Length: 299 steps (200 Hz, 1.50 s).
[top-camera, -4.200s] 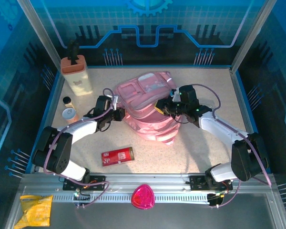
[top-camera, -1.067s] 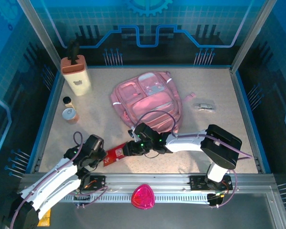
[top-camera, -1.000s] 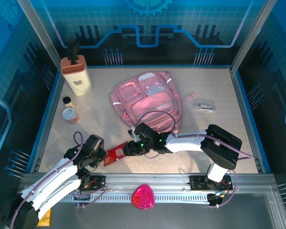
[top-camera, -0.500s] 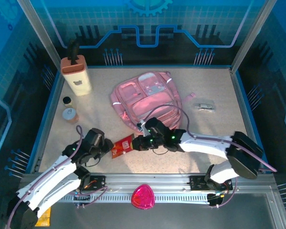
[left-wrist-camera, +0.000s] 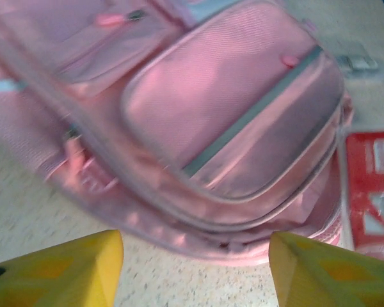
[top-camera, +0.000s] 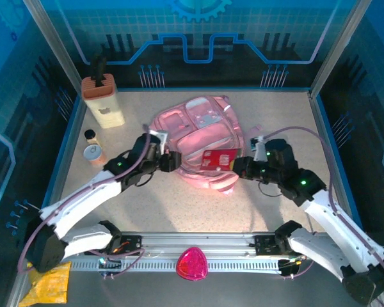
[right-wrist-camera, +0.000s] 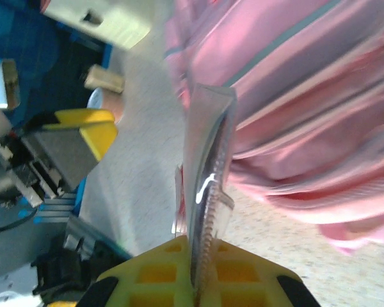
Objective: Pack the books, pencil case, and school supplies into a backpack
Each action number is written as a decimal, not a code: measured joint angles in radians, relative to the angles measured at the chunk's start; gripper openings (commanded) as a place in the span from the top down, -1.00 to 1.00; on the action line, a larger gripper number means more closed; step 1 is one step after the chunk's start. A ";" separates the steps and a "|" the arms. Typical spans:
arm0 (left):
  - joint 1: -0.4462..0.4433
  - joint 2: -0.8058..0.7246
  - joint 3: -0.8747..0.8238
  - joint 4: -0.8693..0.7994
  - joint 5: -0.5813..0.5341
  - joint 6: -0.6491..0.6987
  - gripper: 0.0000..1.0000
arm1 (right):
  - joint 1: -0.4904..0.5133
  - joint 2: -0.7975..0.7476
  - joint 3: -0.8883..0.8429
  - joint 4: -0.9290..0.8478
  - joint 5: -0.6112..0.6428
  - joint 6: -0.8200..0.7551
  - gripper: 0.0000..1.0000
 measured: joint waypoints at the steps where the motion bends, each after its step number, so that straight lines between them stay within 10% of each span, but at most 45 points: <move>1: -0.002 0.005 0.002 0.002 0.001 0.005 -0.31 | -0.005 -0.001 0.000 -0.004 0.000 -0.002 0.97; 100: -0.198 0.490 0.208 0.192 -0.068 0.435 -0.53 | -0.349 -0.020 0.011 -0.156 -0.099 -0.095 0.99; 191: -0.190 0.611 0.339 0.204 -0.203 0.492 0.90 | -0.435 -0.023 -0.003 -0.208 -0.121 -0.160 1.00; 299: -0.144 0.546 0.487 0.059 -0.249 0.496 1.00 | -0.439 -0.025 -0.026 -0.251 -0.186 -0.181 0.97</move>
